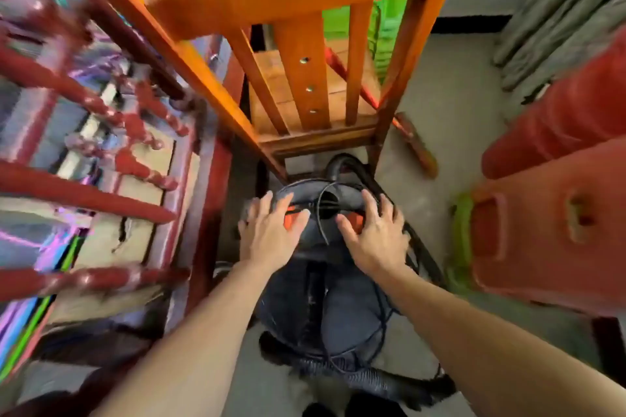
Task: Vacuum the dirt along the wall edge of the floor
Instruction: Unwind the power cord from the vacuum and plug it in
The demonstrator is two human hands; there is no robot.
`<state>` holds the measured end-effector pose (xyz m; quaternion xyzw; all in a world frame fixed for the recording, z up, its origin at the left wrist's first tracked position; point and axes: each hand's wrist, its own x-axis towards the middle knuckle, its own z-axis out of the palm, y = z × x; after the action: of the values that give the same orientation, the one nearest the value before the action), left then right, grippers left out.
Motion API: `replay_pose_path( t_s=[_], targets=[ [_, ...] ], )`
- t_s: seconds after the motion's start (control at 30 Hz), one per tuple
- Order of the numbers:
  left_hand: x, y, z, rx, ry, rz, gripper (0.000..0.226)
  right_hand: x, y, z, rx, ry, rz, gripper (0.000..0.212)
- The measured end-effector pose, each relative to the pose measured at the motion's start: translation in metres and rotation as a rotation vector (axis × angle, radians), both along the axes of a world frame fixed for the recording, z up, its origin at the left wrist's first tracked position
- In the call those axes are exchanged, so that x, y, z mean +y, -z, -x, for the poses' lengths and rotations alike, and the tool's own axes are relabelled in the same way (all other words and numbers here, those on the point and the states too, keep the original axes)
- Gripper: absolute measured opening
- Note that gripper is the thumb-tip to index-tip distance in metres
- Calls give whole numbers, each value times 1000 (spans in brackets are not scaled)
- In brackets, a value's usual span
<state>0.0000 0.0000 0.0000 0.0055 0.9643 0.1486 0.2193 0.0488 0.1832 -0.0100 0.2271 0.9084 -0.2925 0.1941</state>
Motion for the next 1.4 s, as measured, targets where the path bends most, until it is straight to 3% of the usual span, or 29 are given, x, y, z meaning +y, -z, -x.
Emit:
replay_pose_path(
  t_s=[0.03, 0.13, 0.27, 0.43, 0.63, 0.83, 1.2, 1.4],
  targets=[
    [2, 8, 1, 4, 3, 35, 60, -3, 6, 1, 34, 19, -33, 65],
    [2, 32, -6, 273, 41, 139, 59, -7, 24, -2, 213, 73, -137, 44],
    [0, 49, -10, 441, 51, 151, 52, -8, 36, -5, 334, 117, -192, 35],
    [-5, 50, -20, 480, 84, 128, 45, -15, 35, -16, 387, 172, -211, 30],
    [-22, 49, -70, 436, 118, 79, 39, -34, 36, -71, 318, 236, -243, 33],
    [-50, 50, -146, 406, 181, 40, 40, -64, 32, -153, 279, 312, -277, 50],
    [-84, 55, -242, 455, 339, -72, 41, -115, 32, -279, 257, 520, -346, 32],
    [-99, 55, -281, 467, 552, -148, 40, -153, 28, -350, 226, 757, -336, 28]
  ],
)
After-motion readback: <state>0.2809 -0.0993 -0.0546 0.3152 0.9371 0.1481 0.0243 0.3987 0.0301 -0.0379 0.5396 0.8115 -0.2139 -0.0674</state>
